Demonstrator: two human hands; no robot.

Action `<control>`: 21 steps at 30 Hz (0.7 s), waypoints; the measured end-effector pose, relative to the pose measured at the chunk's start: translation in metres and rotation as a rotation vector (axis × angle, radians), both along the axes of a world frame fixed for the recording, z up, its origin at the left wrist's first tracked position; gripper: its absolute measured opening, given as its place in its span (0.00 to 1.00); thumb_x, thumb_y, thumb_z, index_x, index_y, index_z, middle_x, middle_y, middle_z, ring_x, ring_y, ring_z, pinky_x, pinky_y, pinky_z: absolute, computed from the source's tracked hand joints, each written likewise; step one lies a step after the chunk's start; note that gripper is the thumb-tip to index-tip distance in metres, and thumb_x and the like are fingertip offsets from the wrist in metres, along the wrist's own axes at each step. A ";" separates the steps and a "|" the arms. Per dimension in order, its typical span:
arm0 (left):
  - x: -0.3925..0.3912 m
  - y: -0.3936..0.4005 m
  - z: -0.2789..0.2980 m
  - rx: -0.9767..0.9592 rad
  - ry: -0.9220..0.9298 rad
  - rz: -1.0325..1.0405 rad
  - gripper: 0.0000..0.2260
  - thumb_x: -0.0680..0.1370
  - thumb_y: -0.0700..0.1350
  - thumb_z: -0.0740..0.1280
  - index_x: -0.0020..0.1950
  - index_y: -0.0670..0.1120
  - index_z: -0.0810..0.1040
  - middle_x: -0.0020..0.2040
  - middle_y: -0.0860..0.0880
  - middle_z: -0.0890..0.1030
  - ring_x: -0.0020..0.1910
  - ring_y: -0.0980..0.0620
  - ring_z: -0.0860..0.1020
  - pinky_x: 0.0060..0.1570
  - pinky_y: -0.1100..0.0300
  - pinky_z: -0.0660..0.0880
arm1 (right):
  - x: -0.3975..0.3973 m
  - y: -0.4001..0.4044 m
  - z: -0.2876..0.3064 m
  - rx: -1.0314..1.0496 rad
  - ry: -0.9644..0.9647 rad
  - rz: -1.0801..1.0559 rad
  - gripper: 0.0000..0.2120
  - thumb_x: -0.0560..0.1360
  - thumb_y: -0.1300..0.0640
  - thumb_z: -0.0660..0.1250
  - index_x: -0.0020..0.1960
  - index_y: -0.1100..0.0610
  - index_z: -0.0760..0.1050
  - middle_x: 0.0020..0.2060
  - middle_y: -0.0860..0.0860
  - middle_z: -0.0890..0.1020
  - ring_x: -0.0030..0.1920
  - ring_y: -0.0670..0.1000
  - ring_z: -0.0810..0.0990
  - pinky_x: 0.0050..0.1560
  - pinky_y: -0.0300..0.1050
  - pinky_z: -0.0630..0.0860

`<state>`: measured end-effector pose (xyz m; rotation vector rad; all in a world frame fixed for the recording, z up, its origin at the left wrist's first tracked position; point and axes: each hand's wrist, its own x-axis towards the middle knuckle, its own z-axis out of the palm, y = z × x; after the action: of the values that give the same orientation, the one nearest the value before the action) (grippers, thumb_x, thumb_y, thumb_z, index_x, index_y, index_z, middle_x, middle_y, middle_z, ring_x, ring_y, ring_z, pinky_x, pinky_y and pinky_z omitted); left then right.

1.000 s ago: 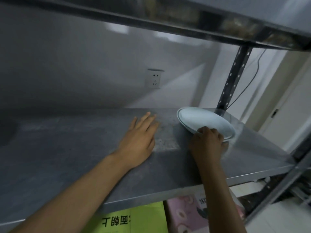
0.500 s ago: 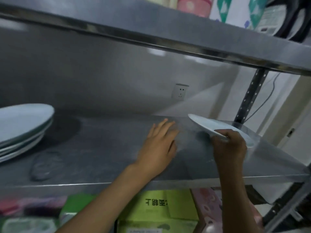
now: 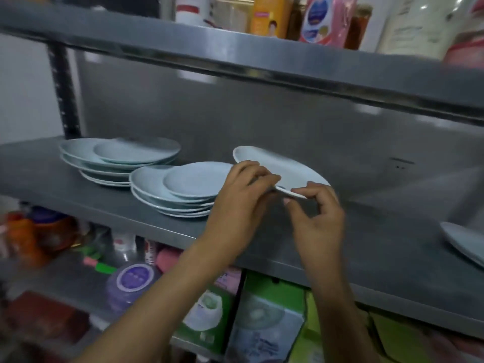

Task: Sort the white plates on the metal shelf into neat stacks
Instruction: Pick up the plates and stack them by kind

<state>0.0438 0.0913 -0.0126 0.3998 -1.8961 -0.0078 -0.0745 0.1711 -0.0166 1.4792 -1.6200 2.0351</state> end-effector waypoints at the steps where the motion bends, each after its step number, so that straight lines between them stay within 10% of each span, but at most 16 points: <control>1: 0.013 -0.005 0.001 -0.005 0.016 0.044 0.09 0.75 0.40 0.66 0.54 0.41 0.81 0.50 0.45 0.79 0.55 0.46 0.73 0.58 0.67 0.63 | 0.009 -0.007 0.002 0.017 0.012 0.032 0.17 0.68 0.67 0.72 0.40 0.45 0.76 0.48 0.52 0.79 0.56 0.44 0.76 0.56 0.34 0.70; 10: 0.089 -0.044 -0.006 0.044 0.175 0.277 0.05 0.73 0.41 0.72 0.47 0.41 0.83 0.44 0.46 0.80 0.49 0.49 0.74 0.51 0.65 0.68 | 0.047 -0.047 0.003 0.129 0.215 0.135 0.17 0.73 0.63 0.70 0.59 0.50 0.76 0.63 0.44 0.70 0.66 0.40 0.68 0.64 0.27 0.62; 21: 0.113 -0.057 -0.032 0.245 0.122 0.409 0.08 0.68 0.32 0.75 0.45 0.41 0.84 0.43 0.45 0.81 0.53 0.43 0.77 0.51 0.67 0.64 | 0.027 -0.062 -0.034 0.183 0.083 0.006 0.12 0.72 0.68 0.67 0.53 0.57 0.77 0.58 0.48 0.72 0.59 0.46 0.72 0.55 0.17 0.57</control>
<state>0.1570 0.0346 -0.0442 0.9287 -1.6687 0.0079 -0.0478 0.1094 -0.0508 1.6049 -1.8119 1.8434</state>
